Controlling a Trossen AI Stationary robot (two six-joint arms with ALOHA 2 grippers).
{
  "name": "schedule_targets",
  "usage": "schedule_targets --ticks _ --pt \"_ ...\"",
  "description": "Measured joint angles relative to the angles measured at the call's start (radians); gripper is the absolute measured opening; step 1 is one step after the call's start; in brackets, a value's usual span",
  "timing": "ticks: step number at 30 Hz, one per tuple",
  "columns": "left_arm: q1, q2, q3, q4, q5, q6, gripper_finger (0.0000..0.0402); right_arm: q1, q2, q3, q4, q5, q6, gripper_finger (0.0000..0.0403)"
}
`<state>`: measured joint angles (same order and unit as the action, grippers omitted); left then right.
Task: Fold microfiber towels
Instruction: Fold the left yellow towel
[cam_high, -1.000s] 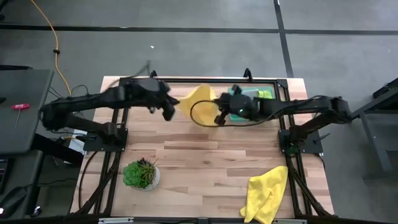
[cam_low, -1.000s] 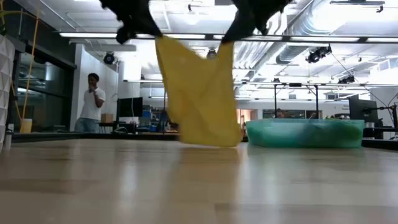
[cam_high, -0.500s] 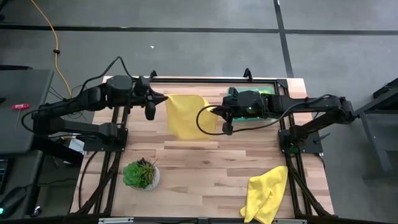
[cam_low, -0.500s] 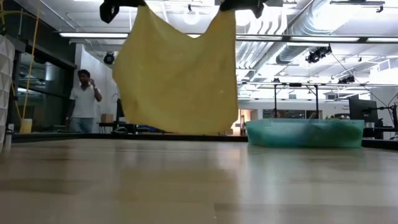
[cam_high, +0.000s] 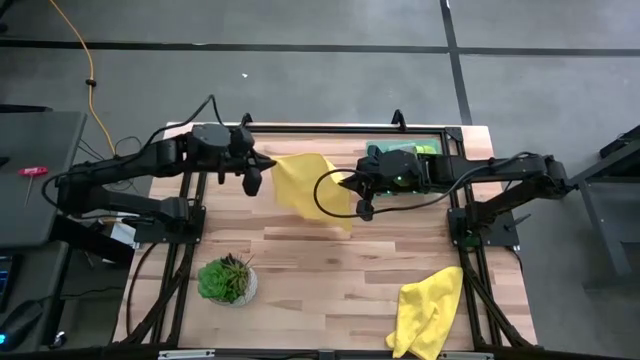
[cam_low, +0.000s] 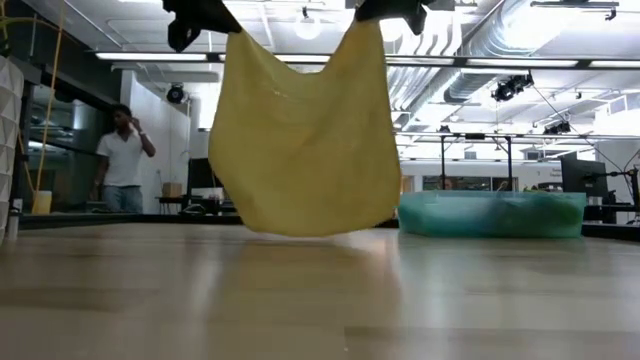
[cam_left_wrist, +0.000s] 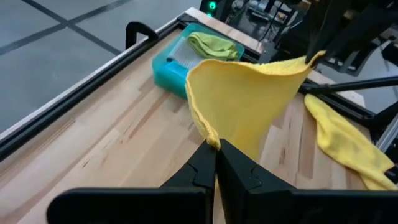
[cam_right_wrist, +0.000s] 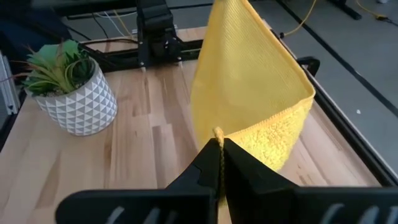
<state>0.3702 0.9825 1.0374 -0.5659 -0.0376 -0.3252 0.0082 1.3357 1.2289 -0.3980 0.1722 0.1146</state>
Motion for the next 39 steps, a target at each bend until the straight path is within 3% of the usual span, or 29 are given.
schedule_targets --ticks 17,21,29,34,39 --pt "0.0 0.019 0.0 0.0 0.009 0.022 0.0 -0.001 0.0 0.0 -0.013 0.0 0.001 0.0" --pt "0.0 0.019 0.0 0.0 0.057 0.013 0.0 -0.001 0.0 0.0 -0.021 -0.002 0.024 0.0" --pt "-0.105 0.017 -0.032 -0.135 0.086 -0.131 0.0 0.026 0.012 0.0 -0.111 -0.216 0.174 0.0" --pt "-0.271 0.019 -0.153 -0.115 0.084 -0.361 0.0 0.094 0.056 -0.001 -0.153 -0.308 0.246 0.0" --pt "-0.477 0.018 -0.197 -0.027 0.157 -0.643 0.0 0.166 0.086 -0.002 -0.125 -0.567 0.349 0.0"
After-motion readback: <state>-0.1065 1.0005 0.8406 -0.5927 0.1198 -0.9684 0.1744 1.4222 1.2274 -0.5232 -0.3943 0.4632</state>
